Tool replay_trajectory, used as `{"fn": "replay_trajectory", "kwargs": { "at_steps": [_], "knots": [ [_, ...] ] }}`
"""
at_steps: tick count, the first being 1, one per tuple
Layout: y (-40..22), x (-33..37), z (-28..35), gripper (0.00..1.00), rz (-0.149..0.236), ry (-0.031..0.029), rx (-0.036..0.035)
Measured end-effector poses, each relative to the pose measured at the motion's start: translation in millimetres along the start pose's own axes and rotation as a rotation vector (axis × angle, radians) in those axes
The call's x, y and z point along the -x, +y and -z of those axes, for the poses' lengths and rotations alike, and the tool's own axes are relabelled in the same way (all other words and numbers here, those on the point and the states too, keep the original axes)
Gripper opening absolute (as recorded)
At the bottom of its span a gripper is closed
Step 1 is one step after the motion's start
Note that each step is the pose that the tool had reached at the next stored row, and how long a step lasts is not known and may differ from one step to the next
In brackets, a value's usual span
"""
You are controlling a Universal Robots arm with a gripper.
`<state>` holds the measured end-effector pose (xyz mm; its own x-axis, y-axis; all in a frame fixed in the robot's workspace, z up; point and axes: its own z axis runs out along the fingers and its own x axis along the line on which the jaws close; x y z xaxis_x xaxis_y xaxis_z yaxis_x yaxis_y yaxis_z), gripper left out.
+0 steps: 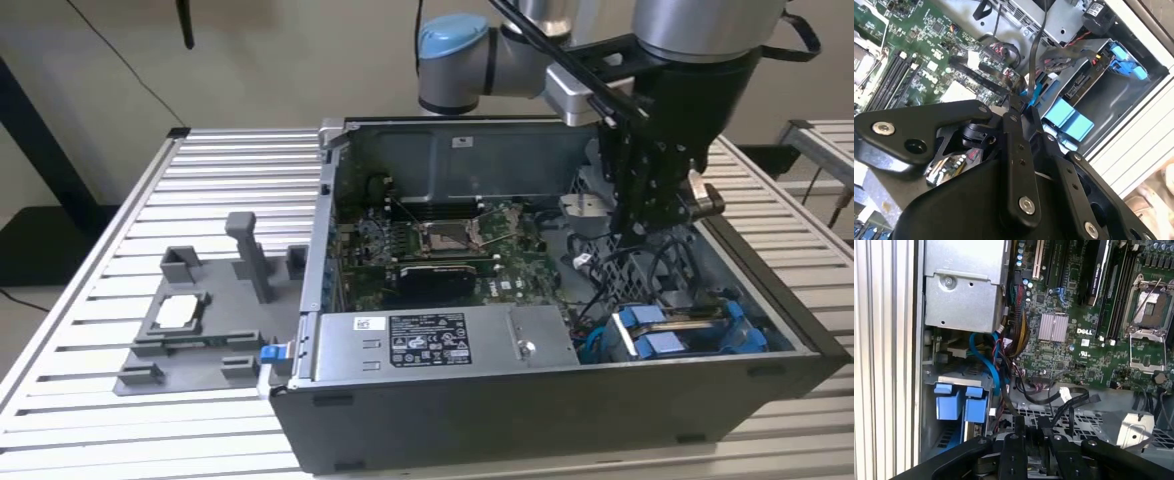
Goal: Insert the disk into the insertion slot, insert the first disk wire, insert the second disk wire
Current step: 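Insert the second disk wire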
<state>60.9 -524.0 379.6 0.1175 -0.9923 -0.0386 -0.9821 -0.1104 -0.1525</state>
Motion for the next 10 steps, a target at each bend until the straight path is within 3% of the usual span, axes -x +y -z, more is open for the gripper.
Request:
{"fn": "replay_trajectory", "kwargs": {
  "at_steps": [10],
  "knots": [
    [0.7,-0.9,0.0,0.24,0.001,0.0014,-0.0001]
  ]
}}
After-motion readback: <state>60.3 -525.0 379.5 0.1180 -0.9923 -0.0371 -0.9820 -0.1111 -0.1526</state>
